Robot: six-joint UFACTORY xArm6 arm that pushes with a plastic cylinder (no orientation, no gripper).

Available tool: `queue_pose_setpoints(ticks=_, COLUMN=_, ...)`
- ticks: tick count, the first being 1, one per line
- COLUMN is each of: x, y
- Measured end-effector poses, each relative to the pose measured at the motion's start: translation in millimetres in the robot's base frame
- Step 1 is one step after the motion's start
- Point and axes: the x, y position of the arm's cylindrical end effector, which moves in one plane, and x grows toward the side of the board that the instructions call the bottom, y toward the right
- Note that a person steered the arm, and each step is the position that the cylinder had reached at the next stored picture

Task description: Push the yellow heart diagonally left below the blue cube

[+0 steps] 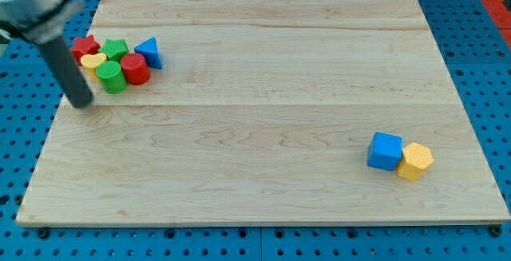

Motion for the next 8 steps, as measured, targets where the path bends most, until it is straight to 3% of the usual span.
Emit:
queue_pose_setpoints(ticks=1, x=-20.4, y=-18.5)
queue_pose_setpoints(ticks=2, x=-71.0, y=15.3)
queue_pose_setpoints(ticks=4, x=-68.2, y=18.6)
queue_pose_setpoints(ticks=6, x=20.3, y=132.2)
queue_pose_setpoints(ticks=7, x=39.3, y=180.8)
queue_pose_setpoints(ticks=8, x=76.6, y=280.7)
